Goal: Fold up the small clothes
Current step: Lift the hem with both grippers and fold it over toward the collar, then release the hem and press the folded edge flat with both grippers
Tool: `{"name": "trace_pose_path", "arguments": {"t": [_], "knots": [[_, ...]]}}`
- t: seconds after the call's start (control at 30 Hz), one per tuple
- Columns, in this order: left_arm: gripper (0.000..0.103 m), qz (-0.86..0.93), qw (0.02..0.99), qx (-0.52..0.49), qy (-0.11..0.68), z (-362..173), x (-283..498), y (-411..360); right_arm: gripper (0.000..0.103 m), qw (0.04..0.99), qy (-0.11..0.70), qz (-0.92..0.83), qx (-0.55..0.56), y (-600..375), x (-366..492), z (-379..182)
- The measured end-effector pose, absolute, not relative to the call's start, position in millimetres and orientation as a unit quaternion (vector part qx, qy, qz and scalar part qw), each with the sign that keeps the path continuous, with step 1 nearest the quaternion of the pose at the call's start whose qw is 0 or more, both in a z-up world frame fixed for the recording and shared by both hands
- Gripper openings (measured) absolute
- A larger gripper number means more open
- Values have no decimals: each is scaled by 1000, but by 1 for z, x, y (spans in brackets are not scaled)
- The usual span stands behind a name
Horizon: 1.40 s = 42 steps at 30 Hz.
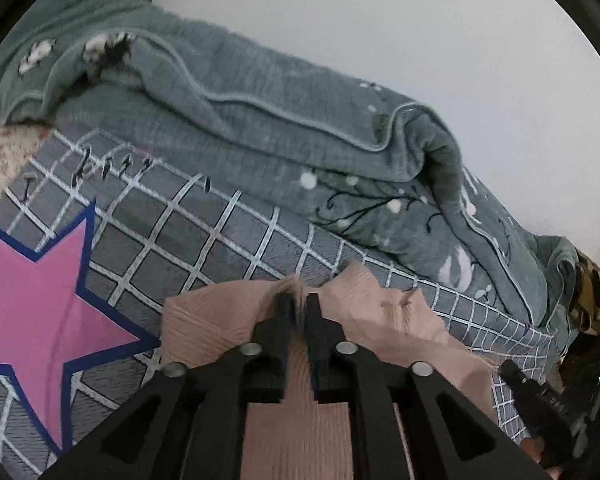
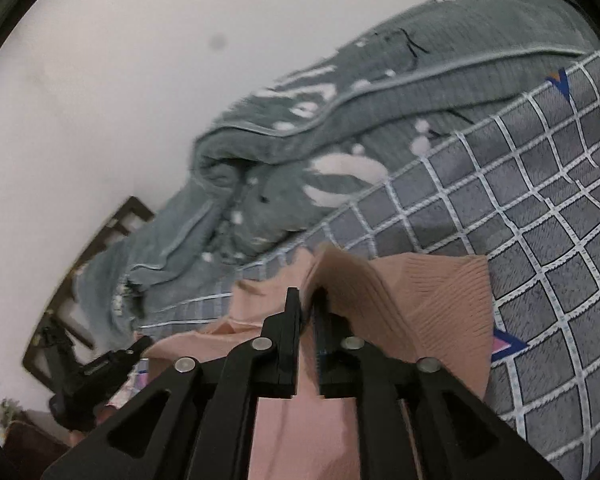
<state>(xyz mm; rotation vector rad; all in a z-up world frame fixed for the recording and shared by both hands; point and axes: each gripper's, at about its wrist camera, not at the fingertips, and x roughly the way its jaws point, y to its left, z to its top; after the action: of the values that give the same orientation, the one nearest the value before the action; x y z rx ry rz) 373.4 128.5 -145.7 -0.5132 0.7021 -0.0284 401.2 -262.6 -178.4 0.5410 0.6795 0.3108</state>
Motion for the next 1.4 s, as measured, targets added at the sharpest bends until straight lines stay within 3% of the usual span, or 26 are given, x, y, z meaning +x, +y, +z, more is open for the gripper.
{"name": "trace_pose_path", "arguments": {"t": [0.13,0.17,0.53,0.67,0.8,1.1,1.4], "knots": [[50,-7,903,-259,344,-155,372,138,24,897,343,143,238,-262,399,-186],[51,-9,902,-263,341,-156,369,141,26,898,348,139,232,-261,399,-187],[57,-17,898,-253,359,-159,313,161,29,904,383,142,129,-260,335,-189],[68,-31,893,-250,373,-168,282,160,39,908,383,139,98,-264,298,-193],[69,-47,890,-248,378,-173,250,157,47,914,378,119,81,-271,265,-195],[73,-77,889,-212,399,-191,211,140,48,897,403,120,132,-295,245,-219],[73,-85,884,-229,399,-199,239,133,48,893,406,137,139,-291,257,-223]]}}
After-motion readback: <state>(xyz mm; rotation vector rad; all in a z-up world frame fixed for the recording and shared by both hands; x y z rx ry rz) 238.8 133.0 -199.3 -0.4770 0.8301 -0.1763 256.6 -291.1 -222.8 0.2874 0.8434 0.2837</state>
